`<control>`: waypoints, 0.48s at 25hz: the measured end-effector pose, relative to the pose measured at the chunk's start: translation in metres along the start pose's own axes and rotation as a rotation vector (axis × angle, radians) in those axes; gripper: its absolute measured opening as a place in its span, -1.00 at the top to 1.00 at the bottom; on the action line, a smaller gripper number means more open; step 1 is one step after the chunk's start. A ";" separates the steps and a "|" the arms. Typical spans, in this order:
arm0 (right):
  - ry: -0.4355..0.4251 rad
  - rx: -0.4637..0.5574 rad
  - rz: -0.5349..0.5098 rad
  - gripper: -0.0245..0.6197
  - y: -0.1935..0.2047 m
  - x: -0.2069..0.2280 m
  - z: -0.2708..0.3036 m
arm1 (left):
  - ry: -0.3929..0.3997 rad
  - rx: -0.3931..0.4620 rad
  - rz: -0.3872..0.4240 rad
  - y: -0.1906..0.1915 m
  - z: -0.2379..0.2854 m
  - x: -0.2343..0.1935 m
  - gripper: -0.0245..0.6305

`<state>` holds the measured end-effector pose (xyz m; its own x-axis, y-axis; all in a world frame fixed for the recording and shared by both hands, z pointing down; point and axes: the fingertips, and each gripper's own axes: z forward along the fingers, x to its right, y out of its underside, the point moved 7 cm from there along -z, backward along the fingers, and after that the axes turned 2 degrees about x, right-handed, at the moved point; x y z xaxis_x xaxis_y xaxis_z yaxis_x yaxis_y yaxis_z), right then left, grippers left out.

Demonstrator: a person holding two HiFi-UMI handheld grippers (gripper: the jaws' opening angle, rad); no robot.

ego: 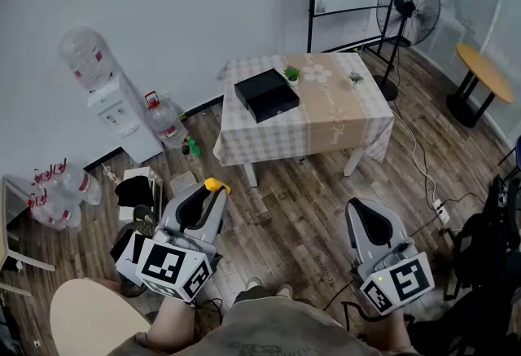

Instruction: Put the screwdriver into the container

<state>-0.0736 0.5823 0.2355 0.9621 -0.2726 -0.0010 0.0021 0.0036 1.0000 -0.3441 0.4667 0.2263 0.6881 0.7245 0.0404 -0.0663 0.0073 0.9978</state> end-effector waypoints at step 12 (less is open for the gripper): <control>-0.049 0.066 0.062 0.84 -0.001 -0.001 -0.014 | 0.004 -0.005 -0.013 -0.006 -0.001 0.013 0.66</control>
<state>-0.0709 0.5957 0.2345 0.9455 -0.3202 0.0597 -0.0768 -0.0411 0.9962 -0.3352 0.4764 0.2203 0.6862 0.7269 0.0275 -0.0615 0.0203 0.9979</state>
